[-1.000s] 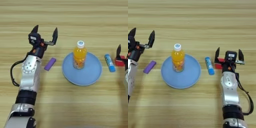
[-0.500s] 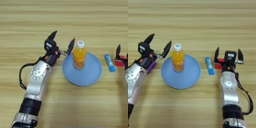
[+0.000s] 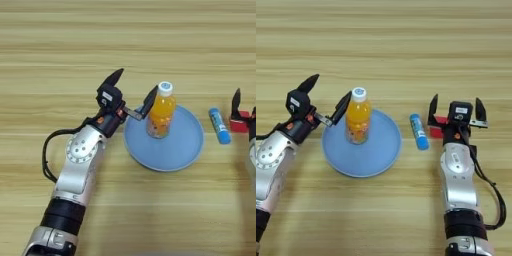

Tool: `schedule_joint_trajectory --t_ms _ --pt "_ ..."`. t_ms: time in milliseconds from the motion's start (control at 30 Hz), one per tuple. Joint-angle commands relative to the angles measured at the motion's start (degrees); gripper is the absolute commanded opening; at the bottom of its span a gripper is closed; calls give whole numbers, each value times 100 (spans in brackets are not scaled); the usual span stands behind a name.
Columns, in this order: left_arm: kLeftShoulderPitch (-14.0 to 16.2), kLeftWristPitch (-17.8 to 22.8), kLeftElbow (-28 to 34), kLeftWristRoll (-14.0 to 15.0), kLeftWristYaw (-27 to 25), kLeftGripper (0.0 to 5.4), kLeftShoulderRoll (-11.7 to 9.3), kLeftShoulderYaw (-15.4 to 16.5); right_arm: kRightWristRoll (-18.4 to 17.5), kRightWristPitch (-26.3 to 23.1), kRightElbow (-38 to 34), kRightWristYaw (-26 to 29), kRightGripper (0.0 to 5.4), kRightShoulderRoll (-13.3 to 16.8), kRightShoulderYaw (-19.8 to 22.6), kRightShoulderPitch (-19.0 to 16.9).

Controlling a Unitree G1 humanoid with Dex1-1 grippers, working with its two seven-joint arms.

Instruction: Move the objects on the table

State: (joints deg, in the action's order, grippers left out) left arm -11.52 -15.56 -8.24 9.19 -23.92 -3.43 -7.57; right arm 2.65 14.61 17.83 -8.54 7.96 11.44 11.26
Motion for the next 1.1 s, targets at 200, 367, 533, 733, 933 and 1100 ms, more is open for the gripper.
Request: schedule_joint_trajectory --t_ms 200,367,533,733,933,1100 --pt "-70 -143 -86 7 220 540 51 233 -6 21 -5 -34 538 -13 -36 76" --pt "-58 -149 63 71 242 540 102 294 -3 26 25 -23 538 -4 -51 78" --pt "-21 -258 159 100 198 540 161 278 -3 28 35 -22 538 3 -61 80" --pt "38 -331 204 107 88 540 193 218 5 26 26 -31 538 0 -75 78" --pt "104 -496 382 306 -161 540 227 153 12 21 20 -33 538 0 -85 74" --pt "192 -565 375 272 -332 540 241 -25 13 21 31 -28 538 6 -86 77"
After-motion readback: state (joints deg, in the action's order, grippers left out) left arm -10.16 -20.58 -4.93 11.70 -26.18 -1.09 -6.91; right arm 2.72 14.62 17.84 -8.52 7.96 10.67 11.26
